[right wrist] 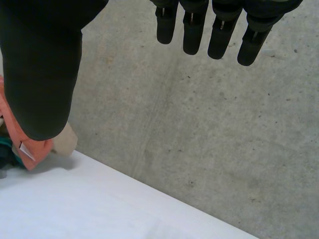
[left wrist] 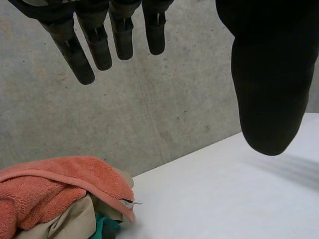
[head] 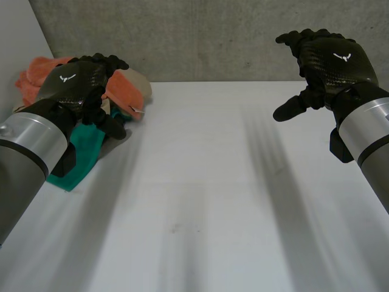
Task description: Fold the laundry.
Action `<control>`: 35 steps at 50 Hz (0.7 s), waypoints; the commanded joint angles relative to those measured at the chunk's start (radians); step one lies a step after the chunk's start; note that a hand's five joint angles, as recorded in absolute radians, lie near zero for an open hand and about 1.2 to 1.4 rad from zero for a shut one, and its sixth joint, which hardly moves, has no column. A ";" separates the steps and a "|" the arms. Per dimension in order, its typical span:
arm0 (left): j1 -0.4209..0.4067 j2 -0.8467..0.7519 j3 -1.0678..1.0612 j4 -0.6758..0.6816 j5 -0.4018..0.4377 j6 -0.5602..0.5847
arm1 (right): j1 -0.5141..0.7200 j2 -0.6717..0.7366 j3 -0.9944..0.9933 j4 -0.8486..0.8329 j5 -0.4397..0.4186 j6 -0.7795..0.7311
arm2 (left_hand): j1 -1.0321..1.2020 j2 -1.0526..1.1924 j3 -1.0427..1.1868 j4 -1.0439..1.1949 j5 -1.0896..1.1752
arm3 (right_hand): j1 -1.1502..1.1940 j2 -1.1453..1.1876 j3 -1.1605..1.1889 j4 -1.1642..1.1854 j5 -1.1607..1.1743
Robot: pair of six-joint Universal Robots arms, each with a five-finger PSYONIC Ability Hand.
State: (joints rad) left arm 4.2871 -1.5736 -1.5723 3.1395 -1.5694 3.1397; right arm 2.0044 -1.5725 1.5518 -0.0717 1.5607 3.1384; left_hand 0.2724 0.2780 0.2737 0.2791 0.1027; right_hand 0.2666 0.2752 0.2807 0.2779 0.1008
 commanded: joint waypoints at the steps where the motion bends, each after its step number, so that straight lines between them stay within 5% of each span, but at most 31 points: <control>1: 0.016 0.004 -0.014 0.011 0.005 0.003 | -0.009 0.003 0.002 -0.117 0.015 -0.017 | -0.098 -0.104 -0.099 -0.105 -0.103 | -0.092 -0.101 -0.106 -0.103 -0.101; 14: 0.037 0.020 -0.035 0.066 0.052 0.112 | -0.010 0.006 -0.001 -0.117 0.009 -0.032 | -0.098 -0.104 -0.099 -0.105 -0.103 | -0.092 -0.101 -0.106 -0.103 -0.101; 20: 0.069 0.012 0.000 0.079 0.055 0.140 | 0.008 0.031 -0.027 -0.093 -0.092 -0.050 | -0.098 -0.104 -0.099 -0.105 -0.103 | -0.092 -0.101 -0.106 -0.103 -0.101; 27: 0.193 -0.190 0.158 0.192 0.055 0.235 | 0.005 0.091 -0.059 0.007 -0.235 -0.086 | -0.098 -0.104 -0.099 -0.105 -0.103 | -0.092 -0.101 -0.106 -0.103 -0.101; 35: 0.315 -0.564 0.463 0.251 0.066 0.368 | -0.001 0.140 -0.079 0.039 -0.225 -0.121 | -0.098 -0.104 -0.099 -0.105 -0.103 | -0.092 -0.101 -0.106 -0.103 -0.101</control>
State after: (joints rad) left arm 4.5227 -1.8801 -1.3200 3.3574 -1.5126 3.4194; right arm 2.0100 -1.4648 1.4845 -0.0502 1.3243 3.0447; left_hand 0.2048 0.2059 0.2107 0.2022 0.0478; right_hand 0.2290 0.2083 0.2073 0.2078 0.0485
